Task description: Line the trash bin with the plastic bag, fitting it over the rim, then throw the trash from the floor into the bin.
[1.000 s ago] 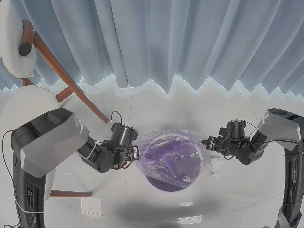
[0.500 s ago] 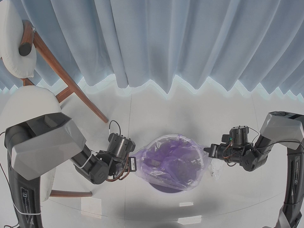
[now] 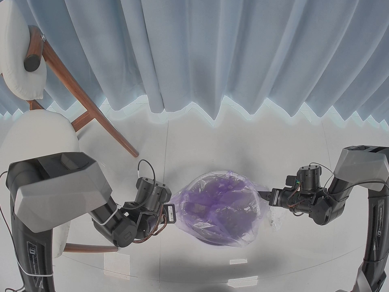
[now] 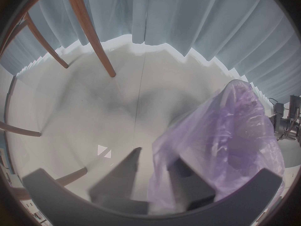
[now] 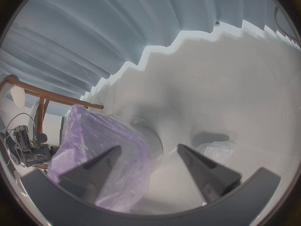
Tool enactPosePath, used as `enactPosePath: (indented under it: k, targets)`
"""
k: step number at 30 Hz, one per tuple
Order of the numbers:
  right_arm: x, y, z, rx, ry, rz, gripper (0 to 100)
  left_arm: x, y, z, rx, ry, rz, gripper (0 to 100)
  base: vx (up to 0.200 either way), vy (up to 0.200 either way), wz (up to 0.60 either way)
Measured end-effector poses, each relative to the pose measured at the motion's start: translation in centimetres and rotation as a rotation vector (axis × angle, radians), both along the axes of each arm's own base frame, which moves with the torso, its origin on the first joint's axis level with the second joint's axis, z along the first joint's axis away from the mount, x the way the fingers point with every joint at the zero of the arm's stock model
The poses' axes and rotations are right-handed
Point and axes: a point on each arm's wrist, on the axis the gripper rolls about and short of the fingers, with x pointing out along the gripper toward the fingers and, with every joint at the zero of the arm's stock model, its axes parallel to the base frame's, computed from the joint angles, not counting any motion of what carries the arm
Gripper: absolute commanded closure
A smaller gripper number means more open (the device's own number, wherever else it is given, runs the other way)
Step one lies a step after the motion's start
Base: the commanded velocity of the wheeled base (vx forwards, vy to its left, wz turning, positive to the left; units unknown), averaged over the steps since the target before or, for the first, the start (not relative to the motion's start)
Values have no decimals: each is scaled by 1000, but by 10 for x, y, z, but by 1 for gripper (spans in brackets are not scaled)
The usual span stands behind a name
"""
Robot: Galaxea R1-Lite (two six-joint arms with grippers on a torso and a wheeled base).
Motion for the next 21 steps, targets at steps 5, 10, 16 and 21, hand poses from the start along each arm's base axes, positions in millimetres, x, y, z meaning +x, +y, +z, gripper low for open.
enactPosePath:
  k: [5,10,16,21]
  targets:
    - [-9,-5,6,7,-14,-11,0,-14,8,7,0,4,0,0,0,0,0]
    - [-26,-14,15,22,-66,-29,0,-33,20,21,-15,-16,0,0,0,0,0]
    - [-54,-25,21,52,-65,-60,0,-57,28,44,-90,-62,12,0,0,0,0]
    - [-69,-25,26,124,-14,-103,0,-77,20,53,-280,-31,87,0,0,0,0]
